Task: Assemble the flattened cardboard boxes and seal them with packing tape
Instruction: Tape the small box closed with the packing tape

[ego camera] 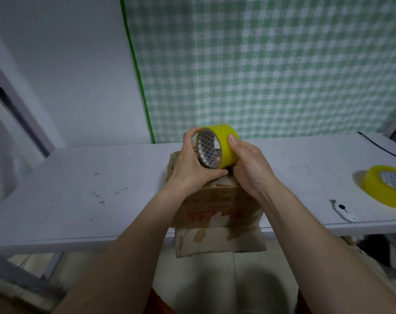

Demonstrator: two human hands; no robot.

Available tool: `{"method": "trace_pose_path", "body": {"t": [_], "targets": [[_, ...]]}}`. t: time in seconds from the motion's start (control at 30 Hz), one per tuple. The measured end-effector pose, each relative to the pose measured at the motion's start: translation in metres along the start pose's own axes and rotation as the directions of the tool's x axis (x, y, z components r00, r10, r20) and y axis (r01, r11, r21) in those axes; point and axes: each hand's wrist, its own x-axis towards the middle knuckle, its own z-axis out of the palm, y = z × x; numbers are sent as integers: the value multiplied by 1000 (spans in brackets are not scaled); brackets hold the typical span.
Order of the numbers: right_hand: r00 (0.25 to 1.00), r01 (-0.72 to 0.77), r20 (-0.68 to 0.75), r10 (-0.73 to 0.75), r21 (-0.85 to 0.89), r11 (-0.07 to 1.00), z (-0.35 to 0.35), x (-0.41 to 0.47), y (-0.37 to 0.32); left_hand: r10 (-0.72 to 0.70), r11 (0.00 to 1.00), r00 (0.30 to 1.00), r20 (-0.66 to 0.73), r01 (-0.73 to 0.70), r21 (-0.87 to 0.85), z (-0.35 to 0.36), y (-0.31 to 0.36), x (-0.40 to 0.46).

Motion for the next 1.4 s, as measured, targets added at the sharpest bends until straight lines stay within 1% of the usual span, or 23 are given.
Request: {"method": "trace_pose_path", "body": {"t": [0.17,0.33,0.43,0.63,0.8,1.13,1.4], "targets": [[997,-28,71,28,-3,1000,-5,0,1,63,996,998,30,-61,-65,-3,1,-2],[987,-45,159,38,43,998,-10,1,-1,12,994,1000,21,-10,-107,-3,0,-2],[977,-65,209,47,82,994,-13,2,-2,9,994,1000,25,-6,-108,-3,0,-2],[994,-49,101,38,108,993,-10,8,2,9,999,1000,-9,-9,-38,-1,2,-3],[992,-67,117,53,118,991,-10,8,2,5,1000,999,-33,-4,13,0,3,-3],[997,-81,13,80,116,990,-4,7,1,-31,998,998,-53,33,44,1,8,-5],[999,-35,24,33,59,998,-6,7,3,-42,998,998,-55,44,40,2,9,-5]]}}
